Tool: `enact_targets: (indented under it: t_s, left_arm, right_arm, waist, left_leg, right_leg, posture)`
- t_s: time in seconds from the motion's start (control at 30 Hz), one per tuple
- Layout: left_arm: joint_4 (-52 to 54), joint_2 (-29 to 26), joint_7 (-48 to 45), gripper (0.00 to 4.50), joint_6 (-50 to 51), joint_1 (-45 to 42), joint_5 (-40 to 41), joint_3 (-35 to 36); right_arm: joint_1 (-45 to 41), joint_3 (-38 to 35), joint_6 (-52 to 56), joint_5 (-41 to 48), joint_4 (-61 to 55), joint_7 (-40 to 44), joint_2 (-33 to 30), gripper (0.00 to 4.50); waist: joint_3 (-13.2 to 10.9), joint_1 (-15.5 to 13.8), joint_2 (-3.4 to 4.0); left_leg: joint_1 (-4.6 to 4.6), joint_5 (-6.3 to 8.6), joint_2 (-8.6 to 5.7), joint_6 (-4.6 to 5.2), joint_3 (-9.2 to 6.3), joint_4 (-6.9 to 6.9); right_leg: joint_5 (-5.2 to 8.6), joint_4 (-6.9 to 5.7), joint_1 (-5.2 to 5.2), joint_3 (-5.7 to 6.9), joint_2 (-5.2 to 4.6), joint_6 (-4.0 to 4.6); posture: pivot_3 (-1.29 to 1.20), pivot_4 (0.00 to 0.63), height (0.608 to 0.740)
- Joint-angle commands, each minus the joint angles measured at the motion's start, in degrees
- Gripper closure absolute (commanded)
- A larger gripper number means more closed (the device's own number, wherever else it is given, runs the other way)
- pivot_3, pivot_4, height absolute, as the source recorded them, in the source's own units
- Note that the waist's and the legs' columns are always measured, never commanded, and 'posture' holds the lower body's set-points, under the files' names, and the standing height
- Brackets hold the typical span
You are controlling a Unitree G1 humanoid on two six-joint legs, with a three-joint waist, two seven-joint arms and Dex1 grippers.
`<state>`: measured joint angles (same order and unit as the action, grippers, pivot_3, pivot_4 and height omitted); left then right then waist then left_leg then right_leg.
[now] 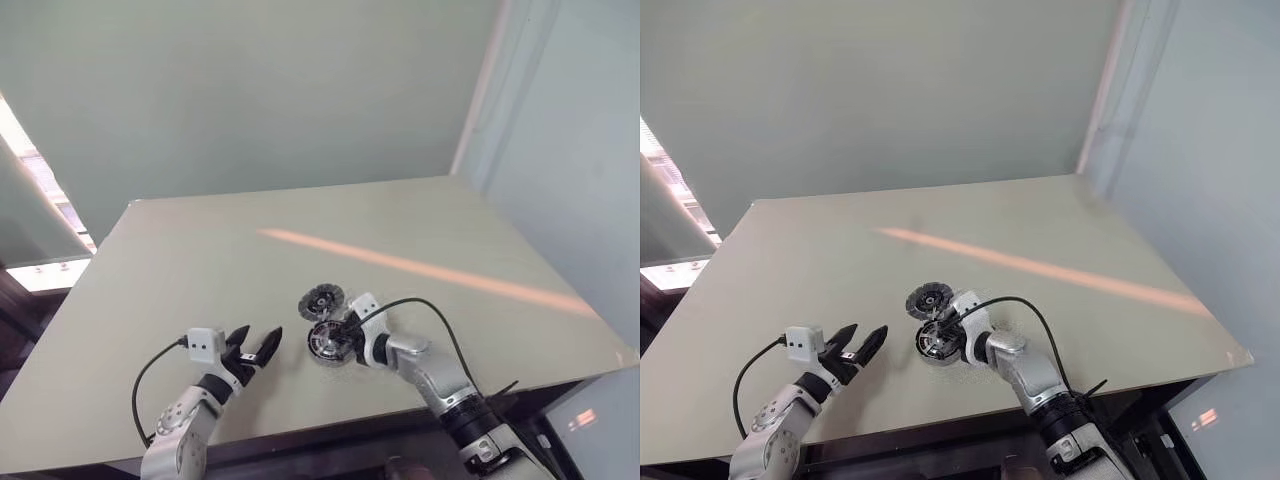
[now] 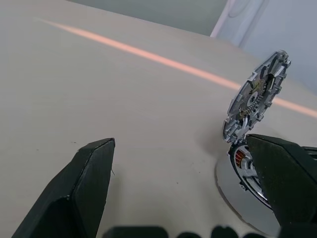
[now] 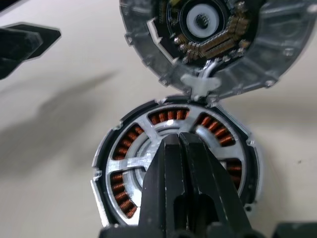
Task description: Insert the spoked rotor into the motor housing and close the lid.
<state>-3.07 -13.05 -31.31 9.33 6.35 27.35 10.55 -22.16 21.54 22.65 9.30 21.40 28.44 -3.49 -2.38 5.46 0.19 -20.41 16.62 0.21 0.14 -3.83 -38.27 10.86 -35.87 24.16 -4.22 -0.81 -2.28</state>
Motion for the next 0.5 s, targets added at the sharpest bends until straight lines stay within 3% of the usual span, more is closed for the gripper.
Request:
enact_targets:
  t_s: [0.03,0.23,0.33,0.5]
  left_arm:
    - [2.3,-0.3,-0.4,0.00,-1.0,-0.1,-0.4,0.1]
    - [1.8,-0.3,-0.5,0.00,-1.0,-0.2,-0.5,-0.1]
    - [1.3,0.0,-0.7,0.00,-1.1,-0.6,-0.7,-0.5]
    - [0.9,0.2,-1.0,0.00,-1.1,-1.0,-0.9,-0.8]
  right_arm:
    - [0.4,-2.5,-0.3,0.1,-1.0,0.0,0.5,4.48]
    - [1.6,-6.1,0.6,3.9,-13.0,4.1,-1.3,4.48]
    - [2.0,-4.6,2.6,3.1,-17.7,7.0,-4.6,3.90]
    - [3.0,-0.8,-0.9,-1.4,-22.0,11.8,-12.4,2.16]
  waist:
    - [0.0,0.0,-0.02]
    - [0.0,0.0,-0.02]
    - [0.0,0.0,-0.03]
    - [0.0,0.0,-0.03]
  left_leg:
    - [0.10,0.00,0.01,0.00,-0.01,0.00]
    - [0.38,0.01,0.00,0.00,-0.04,-0.01]
    - [0.39,0.01,0.00,0.00,-0.04,0.00]
    - [0.42,0.01,0.00,0.00,-0.03,0.00]
  right_leg:
    - [0.00,-0.01,-0.08,0.01,0.01,0.00]
    - [0.06,0.01,-0.36,0.02,0.00,0.08]
    - [0.03,0.02,-0.36,0.02,0.01,0.03]
    - [0.07,0.03,-0.39,0.03,0.01,0.09]
  posture:
    - [0.00,0.000,0.740]
    - [0.00,0.000,0.740]
    - [0.00,0.000,0.740]
    - [0.00,0.000,0.740]
